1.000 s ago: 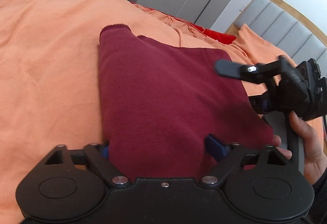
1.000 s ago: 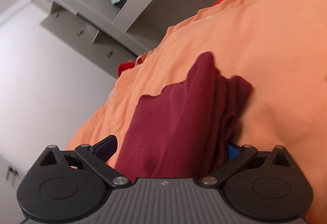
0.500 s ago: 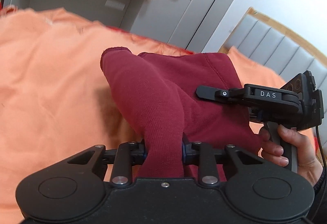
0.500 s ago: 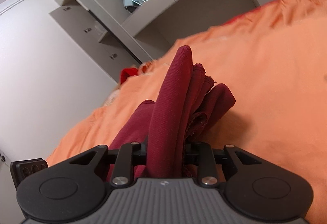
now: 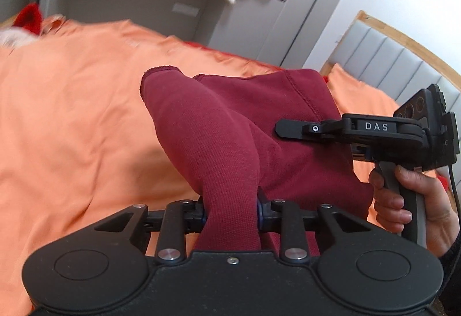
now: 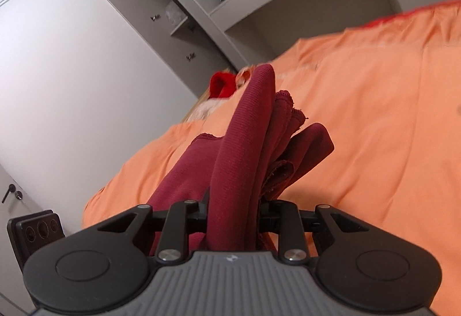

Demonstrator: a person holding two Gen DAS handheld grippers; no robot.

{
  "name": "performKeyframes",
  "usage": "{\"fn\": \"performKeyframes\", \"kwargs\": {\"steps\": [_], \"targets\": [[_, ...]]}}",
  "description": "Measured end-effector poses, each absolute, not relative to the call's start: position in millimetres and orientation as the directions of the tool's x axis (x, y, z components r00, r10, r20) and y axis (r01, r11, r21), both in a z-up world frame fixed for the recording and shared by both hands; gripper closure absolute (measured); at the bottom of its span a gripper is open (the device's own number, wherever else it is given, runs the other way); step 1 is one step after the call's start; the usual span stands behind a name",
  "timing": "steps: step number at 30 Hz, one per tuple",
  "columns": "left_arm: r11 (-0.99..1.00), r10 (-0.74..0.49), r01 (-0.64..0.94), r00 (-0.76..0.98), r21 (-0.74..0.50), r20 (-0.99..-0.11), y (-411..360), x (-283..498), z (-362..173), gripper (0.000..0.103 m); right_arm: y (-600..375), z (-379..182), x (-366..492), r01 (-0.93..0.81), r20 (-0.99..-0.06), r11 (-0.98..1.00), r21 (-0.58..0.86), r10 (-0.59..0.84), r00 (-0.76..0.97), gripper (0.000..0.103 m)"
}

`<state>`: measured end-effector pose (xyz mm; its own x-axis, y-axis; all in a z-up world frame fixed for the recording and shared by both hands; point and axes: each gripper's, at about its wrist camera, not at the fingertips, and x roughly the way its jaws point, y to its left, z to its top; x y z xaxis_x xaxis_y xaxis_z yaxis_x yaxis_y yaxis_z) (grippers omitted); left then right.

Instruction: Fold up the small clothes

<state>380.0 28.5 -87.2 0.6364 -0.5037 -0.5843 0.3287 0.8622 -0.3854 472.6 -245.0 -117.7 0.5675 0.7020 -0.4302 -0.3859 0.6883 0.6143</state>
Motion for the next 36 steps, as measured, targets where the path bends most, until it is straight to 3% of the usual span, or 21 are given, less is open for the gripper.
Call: {"fn": "performKeyframes", "kwargs": {"steps": [4, 6, 8, 12, 16, 19, 21, 26, 28, 31, 33, 36], "targets": [[0.869, -0.493, 0.286, 0.575, -0.404, -0.653, 43, 381, -131, 0.065, -229, -158, 469, -0.321, -0.484, 0.704, 0.634, 0.685, 0.545, 0.075], [0.893, -0.45, 0.265, 0.543, -0.364, -0.709, 43, 386, -153, 0.033, -226, -180, 473, -0.256, -0.55, 0.744, 0.617, 0.64, 0.537, 0.068], [0.919, -0.393, 0.228, 0.57, -0.321, -0.721, 51, 379, -166, 0.014, -231, -193, 470, -0.203, -0.587, 0.779, 0.593, 0.591, 0.554, 0.053], [0.943, -0.334, 0.214, 0.622, -0.256, -0.709, 74, 360, -143, 0.008, -263, -176, 444, -0.18, -0.509, 0.793, 0.582, 0.528, 0.68, 0.033], [0.989, -0.132, 0.147, 0.734, -0.033, -0.667, 83, 327, -111, 0.004, -288, -131, 421, -0.222, -0.392, 0.801, 0.555, 0.488, 0.78, 0.032], [0.977, -0.211, 0.166, 0.77, -0.131, -0.602, 80, 311, -94, 0.002, -274, -103, 427, -0.362, -0.296, 0.698, 0.618, 0.634, 0.715, 0.031], [0.955, -0.295, 0.23, 0.77, -0.185, -0.566, 63, 309, -94, 0.002, -252, -98, 445, -0.413, -0.29, 0.63, 0.658, 0.718, 0.633, 0.03], [0.939, -0.296, 0.342, 0.744, -0.039, -0.599, 5, 313, -125, 0.003, -222, -134, 491, -0.353, -0.43, 0.673, 0.649, 0.708, 0.56, 0.031], [0.926, -0.276, 0.377, 0.696, 0.01, -0.663, -6, 312, -144, 0.004, -226, -155, 504, -0.296, -0.484, 0.712, 0.636, 0.668, 0.566, 0.037], [0.901, -0.255, 0.42, 0.715, 0.108, -0.652, -16, 295, -153, 0.004, -248, -190, 504, -0.221, -0.534, 0.746, 0.628, 0.62, 0.575, 0.057], [0.896, -0.267, 0.432, 0.709, 0.103, -0.653, -14, 294, -153, 0.004, -255, -206, 509, -0.195, -0.549, 0.745, 0.638, 0.617, 0.564, 0.069], [0.899, -0.284, 0.433, 0.684, 0.06, -0.671, -5, 293, -147, 0.005, -263, -206, 498, -0.194, -0.51, 0.722, 0.664, 0.627, 0.59, 0.071]]}}
